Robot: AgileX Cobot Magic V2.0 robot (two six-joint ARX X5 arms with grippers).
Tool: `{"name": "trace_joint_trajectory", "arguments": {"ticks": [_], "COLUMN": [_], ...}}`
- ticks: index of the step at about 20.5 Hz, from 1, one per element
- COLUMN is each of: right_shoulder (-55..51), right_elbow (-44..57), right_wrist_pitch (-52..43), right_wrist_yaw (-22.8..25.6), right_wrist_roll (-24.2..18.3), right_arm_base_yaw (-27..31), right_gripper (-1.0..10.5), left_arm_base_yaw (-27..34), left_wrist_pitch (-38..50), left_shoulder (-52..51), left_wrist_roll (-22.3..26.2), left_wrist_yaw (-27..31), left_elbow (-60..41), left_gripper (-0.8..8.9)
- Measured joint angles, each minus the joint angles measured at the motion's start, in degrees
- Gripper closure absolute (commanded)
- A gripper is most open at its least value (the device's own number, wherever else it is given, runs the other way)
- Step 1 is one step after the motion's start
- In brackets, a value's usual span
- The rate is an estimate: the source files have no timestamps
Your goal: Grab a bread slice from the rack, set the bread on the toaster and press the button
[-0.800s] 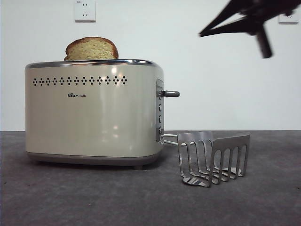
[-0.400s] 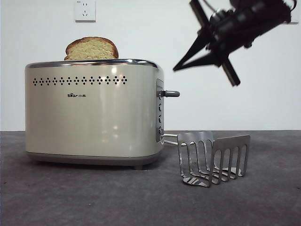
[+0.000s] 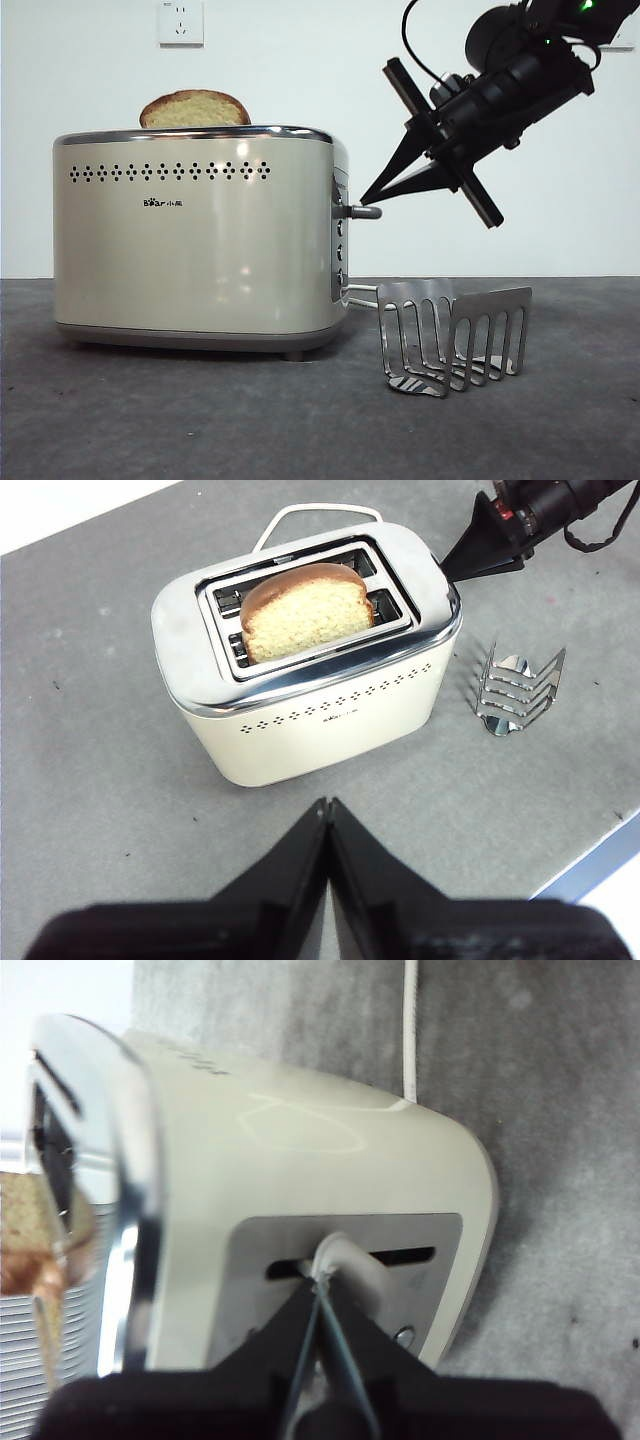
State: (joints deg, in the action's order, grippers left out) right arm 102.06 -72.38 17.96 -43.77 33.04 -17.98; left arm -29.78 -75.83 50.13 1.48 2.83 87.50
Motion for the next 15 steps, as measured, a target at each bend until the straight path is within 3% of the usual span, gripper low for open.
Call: {"name": "trace_joint_trajectory", "arguments": {"ticks": [15], "right_shoulder": [6.9], "right_elbow": [-1.5], "right_wrist_pitch": [2.6], "right_wrist_yaw": [0.4], "right_wrist_roll": [-1.4], "right_arm_base_yaw": [0.1], "right_gripper": [9.5], "left_arm_base_yaw": [0.0], "left_wrist_pitch": [0.0], "left_shoulder": [0.0], "left_wrist_roll": [0.0], "left_wrist_yaw": [0.0], "left_elbow": [0.0], "left_gripper": [8.22]}}
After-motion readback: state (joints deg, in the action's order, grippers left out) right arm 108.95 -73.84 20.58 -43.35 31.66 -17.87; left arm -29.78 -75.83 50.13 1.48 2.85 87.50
